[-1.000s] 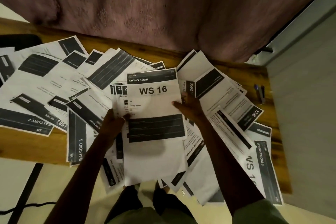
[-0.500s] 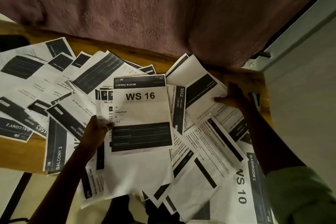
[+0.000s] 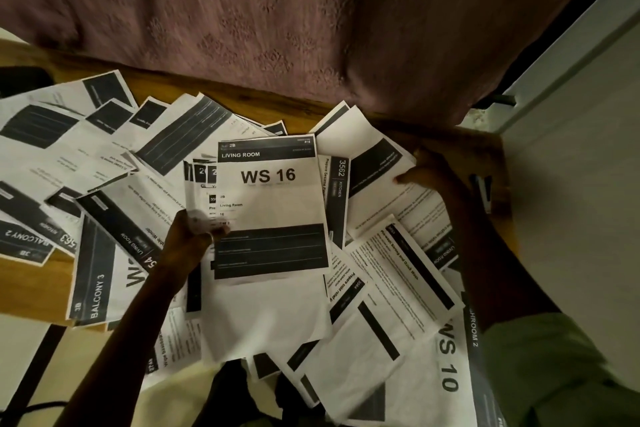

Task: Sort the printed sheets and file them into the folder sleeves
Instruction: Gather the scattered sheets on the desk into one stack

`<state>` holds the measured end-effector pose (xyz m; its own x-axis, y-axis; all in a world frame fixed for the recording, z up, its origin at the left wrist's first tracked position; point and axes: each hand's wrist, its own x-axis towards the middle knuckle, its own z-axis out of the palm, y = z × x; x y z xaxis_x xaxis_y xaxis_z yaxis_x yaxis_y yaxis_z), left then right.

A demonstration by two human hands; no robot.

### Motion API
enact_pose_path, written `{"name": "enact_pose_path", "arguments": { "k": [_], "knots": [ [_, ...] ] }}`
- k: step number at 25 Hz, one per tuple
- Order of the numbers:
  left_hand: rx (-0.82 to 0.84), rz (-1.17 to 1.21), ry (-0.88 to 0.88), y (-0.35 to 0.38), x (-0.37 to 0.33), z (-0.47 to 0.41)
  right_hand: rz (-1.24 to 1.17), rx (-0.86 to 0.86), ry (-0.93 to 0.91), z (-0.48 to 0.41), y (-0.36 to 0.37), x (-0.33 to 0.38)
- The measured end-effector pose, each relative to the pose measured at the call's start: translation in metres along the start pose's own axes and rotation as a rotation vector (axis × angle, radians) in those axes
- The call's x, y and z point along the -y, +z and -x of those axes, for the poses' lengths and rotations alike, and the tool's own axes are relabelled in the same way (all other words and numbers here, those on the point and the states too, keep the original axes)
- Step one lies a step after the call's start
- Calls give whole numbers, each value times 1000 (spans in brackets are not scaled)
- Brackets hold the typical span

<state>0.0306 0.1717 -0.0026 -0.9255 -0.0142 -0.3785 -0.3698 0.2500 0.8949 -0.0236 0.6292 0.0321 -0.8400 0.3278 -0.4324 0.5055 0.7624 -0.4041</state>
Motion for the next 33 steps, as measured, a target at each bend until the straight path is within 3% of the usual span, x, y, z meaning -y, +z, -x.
{"name": "enact_pose_path", "arguments": {
  "k": [4,9,13,19,24,28,33],
  "knots": [
    [10,-25,-49,-2,-4,4,15,-53,-42,7,-19,8],
    [-42,15,-100,2,-2,6,132,-285,-169,60,-76,46],
    [-76,18,-138,4,1,0,31,-385,-287,123,-115,75],
    [-39,-39,-144,-6,3,1,-698,-395,-301,186,-116,100],
    [-17,-43,-121,-9,3,2,-904,-655,-366,214,-105,132],
    [-5,-24,-137,-12,2,2,-818,-419,-219,197,-69,132],
    [22,51,-162,-19,1,1,-715,-114,19,144,77,102]
  ]
}}
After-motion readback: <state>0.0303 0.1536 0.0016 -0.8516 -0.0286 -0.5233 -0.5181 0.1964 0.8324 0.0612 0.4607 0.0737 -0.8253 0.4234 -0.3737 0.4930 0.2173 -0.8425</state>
